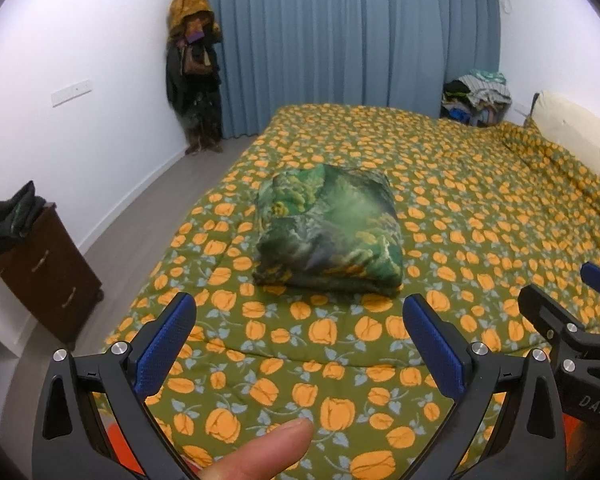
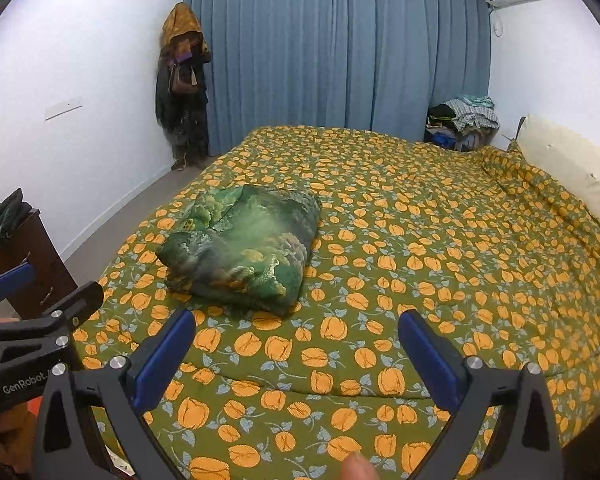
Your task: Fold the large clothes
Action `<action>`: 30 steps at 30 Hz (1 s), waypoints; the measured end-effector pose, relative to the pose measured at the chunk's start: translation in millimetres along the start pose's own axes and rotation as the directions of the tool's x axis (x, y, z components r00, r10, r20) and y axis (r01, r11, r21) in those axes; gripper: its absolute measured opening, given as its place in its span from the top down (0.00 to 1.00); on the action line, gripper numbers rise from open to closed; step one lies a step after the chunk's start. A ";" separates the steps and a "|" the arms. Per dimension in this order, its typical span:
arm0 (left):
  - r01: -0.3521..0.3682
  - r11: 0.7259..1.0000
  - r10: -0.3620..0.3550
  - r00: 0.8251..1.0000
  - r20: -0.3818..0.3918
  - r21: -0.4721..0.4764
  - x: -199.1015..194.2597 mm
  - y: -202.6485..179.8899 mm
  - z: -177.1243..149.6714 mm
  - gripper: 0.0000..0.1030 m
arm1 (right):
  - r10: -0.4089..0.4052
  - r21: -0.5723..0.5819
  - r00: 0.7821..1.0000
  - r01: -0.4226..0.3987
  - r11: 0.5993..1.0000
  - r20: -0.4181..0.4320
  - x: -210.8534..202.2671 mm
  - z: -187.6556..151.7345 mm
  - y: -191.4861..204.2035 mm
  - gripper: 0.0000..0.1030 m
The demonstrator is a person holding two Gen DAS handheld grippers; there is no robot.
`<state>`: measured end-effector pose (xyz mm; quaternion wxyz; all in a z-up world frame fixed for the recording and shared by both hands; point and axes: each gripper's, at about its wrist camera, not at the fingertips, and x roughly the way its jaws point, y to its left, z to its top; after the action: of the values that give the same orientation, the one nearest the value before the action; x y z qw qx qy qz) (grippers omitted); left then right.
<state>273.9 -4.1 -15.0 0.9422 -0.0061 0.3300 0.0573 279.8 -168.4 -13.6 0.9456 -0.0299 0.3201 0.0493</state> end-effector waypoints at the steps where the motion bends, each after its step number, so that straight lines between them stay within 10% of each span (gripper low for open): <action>1: 0.000 1.000 0.000 1.000 0.000 0.002 -0.4 -0.2 0.2 0.00 | -0.003 0.000 1.000 0.003 1.000 -0.005 0.7 -0.1 -0.4 0.00; 30: -0.016 0.999 0.017 1.000 -0.017 0.038 -5.2 -4.2 3.7 0.00 | -0.062 -0.039 0.998 0.062 0.997 0.009 -11.5 1.8 5.1 0.00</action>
<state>272.6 -8.6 -8.9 0.9388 0.0141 0.3392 0.0588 271.2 -164.0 -5.3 0.9472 -0.0583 0.3143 0.0263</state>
